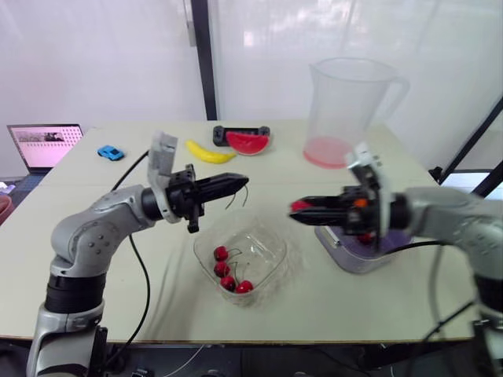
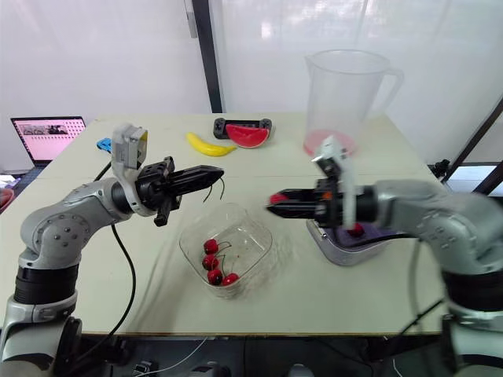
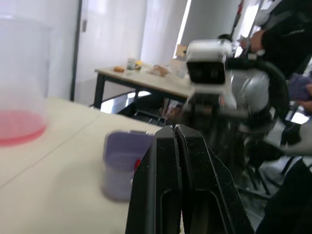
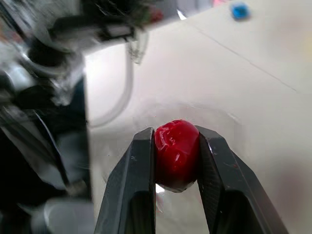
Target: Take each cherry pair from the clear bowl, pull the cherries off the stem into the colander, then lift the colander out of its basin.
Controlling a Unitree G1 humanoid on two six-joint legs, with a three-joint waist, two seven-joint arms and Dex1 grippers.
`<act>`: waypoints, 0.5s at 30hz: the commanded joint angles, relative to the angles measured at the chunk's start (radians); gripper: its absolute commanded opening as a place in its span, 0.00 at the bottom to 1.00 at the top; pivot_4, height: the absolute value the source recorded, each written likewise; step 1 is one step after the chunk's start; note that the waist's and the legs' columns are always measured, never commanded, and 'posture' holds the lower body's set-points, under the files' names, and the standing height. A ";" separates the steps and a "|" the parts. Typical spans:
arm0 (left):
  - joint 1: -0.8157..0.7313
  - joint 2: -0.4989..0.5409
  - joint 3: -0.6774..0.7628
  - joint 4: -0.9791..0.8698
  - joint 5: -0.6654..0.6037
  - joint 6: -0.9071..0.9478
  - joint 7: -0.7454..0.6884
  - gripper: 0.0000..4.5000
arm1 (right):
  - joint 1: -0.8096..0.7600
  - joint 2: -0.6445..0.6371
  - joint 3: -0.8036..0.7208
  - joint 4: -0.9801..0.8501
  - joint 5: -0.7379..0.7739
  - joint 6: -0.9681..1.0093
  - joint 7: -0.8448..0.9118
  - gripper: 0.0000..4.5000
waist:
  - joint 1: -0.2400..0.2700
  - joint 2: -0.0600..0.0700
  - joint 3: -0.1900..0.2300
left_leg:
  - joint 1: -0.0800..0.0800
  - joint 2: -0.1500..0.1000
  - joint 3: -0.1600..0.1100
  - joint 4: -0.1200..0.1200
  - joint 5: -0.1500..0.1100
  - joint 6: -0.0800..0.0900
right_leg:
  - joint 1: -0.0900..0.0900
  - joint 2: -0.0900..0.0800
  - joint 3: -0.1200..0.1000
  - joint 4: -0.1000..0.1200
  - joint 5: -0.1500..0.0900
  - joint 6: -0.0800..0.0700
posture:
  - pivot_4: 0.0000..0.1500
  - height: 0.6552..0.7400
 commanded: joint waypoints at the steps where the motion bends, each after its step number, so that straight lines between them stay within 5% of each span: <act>1: 0.020 0.020 0.026 -0.027 0.015 -0.033 -0.019 0.00 | -0.033 -0.141 0.058 0.136 -0.186 -0.158 0.172 0.17 | -0.002 0.000 0.000 | 0.000 0.000 0.001 -0.001 0.000 0.000 | 0.001 0.000 0.000 -0.002 0.000 0.000 | 1.00 1.00; 7: 0.064 0.030 0.034 -0.051 0.018 -0.044 -0.015 0.00 | -0.092 -0.234 0.281 0.383 -0.530 -0.464 0.406 0.17 | -0.009 0.000 0.000 | 0.002 0.001 0.002 -0.003 0.000 0.000 | 0.001 0.000 0.001 -0.003 0.000 0.000 | 1.00 1.00; 15: 0.107 0.029 0.046 -0.108 0.001 -0.037 0.023 0.00 | -0.185 -0.106 0.436 0.630 -0.812 -0.746 0.529 0.17 | -0.005 0.001 0.000 | 0.001 0.001 0.001 -0.003 0.001 -0.001 | 0.001 0.000 0.001 -0.004 0.000 0.000 | 1.00 1.00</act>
